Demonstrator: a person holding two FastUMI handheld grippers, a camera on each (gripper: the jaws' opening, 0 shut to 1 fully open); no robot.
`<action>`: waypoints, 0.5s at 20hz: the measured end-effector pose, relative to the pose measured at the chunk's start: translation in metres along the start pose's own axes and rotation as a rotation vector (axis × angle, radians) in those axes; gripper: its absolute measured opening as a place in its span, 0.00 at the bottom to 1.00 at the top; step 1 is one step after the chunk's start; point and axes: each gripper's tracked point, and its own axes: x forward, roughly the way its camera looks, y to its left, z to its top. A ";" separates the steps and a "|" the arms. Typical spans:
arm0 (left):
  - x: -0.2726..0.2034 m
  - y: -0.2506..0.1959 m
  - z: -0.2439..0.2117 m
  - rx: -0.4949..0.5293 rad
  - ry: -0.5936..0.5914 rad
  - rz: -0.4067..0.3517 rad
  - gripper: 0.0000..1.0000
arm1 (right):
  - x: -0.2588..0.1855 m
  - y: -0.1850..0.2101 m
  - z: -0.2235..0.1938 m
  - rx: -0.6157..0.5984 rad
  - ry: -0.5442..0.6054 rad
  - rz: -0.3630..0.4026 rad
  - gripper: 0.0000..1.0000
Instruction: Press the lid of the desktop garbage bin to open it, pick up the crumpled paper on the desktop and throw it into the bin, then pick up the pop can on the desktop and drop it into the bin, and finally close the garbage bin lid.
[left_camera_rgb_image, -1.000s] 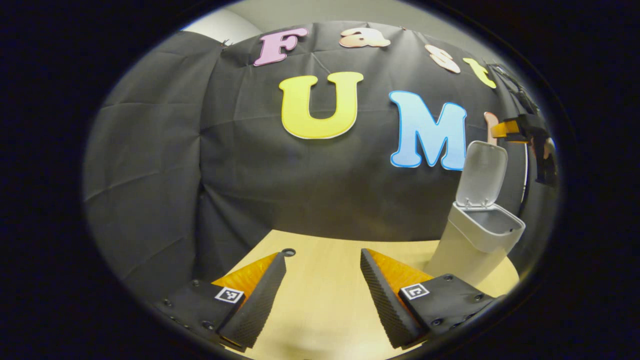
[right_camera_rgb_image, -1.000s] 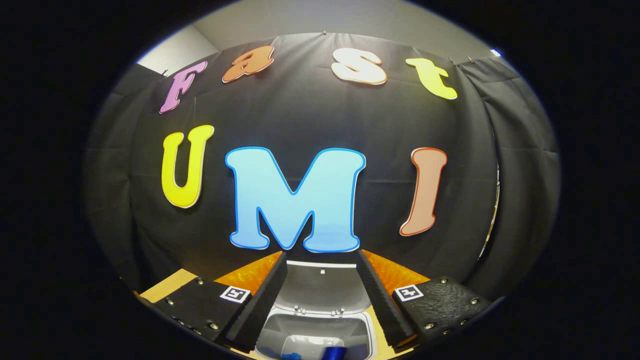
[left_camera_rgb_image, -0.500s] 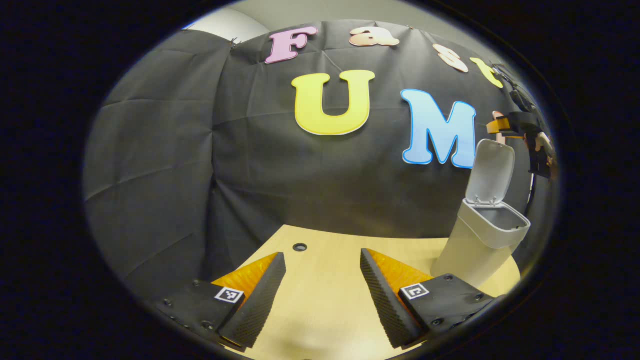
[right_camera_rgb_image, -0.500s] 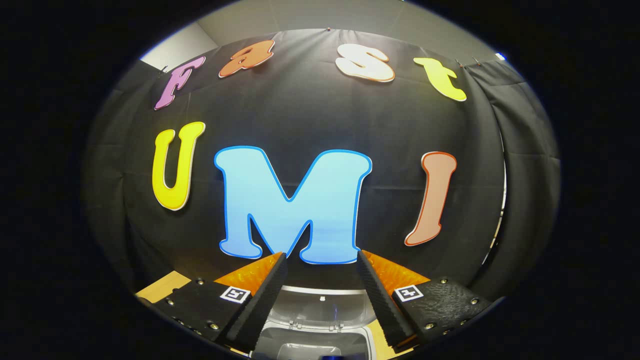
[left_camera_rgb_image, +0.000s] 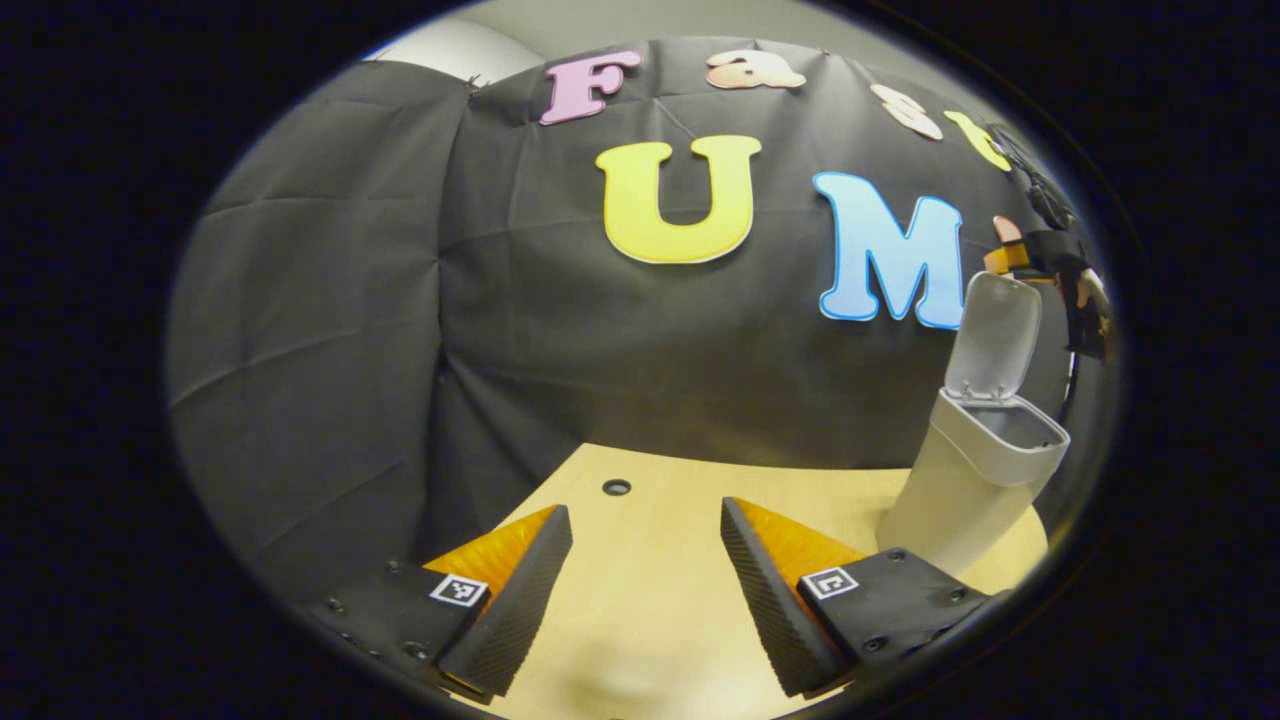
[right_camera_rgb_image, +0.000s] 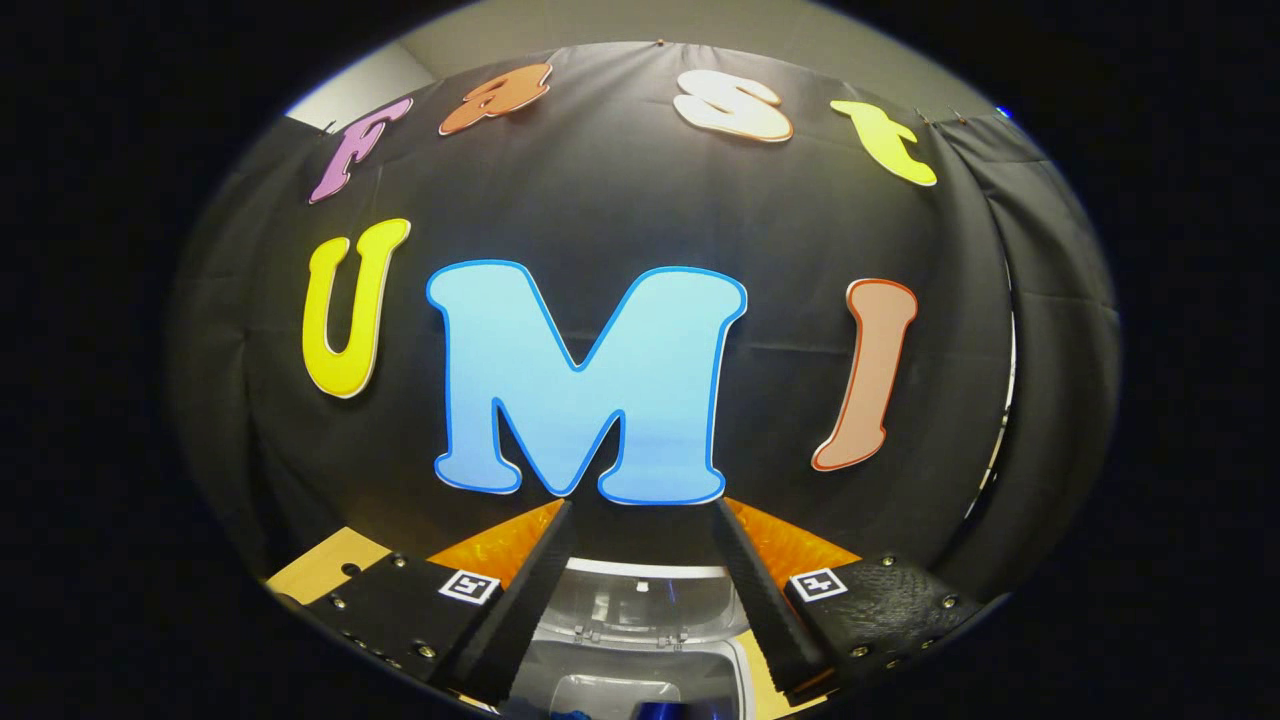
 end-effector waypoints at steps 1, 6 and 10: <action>0.001 -0.006 0.001 0.006 -0.003 -0.011 0.98 | -0.006 0.001 -0.003 0.001 0.004 0.004 0.90; 0.005 -0.032 0.005 0.020 -0.011 -0.069 0.98 | -0.037 0.004 -0.023 0.008 0.036 0.031 0.90; 0.006 -0.045 0.008 0.030 -0.017 -0.102 0.95 | -0.058 0.009 -0.046 0.026 0.066 0.051 0.90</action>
